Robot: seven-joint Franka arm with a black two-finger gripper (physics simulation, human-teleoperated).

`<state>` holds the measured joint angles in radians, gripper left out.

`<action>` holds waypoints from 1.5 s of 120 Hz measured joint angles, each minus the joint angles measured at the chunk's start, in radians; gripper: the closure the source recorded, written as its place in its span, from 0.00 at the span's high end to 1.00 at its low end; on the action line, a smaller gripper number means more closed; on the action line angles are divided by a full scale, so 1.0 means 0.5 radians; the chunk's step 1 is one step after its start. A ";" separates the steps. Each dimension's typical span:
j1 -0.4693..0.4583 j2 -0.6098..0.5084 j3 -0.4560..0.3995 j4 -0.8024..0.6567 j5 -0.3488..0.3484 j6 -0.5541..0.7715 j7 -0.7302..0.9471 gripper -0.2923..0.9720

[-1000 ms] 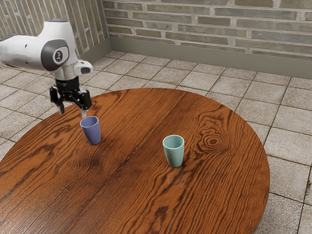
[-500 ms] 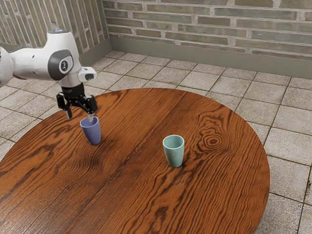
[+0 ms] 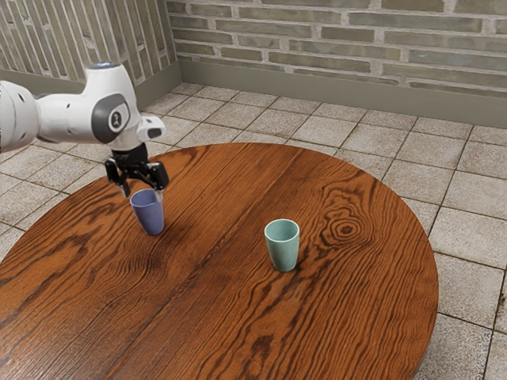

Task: Place the left cup onto the right cup

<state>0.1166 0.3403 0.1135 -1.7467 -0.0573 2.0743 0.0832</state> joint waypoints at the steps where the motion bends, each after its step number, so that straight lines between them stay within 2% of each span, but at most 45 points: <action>1: 0.000 0.002 0.000 0.001 0.000 0.003 0.001 0.77; 45: 0.006 0.153 -0.022 0.157 -0.027 0.064 0.028 0.77; 180: 0.021 0.396 -0.020 0.268 -0.029 0.182 0.081 0.77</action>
<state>0.1273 0.5383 0.1038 -1.6125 -0.0720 2.1655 0.1237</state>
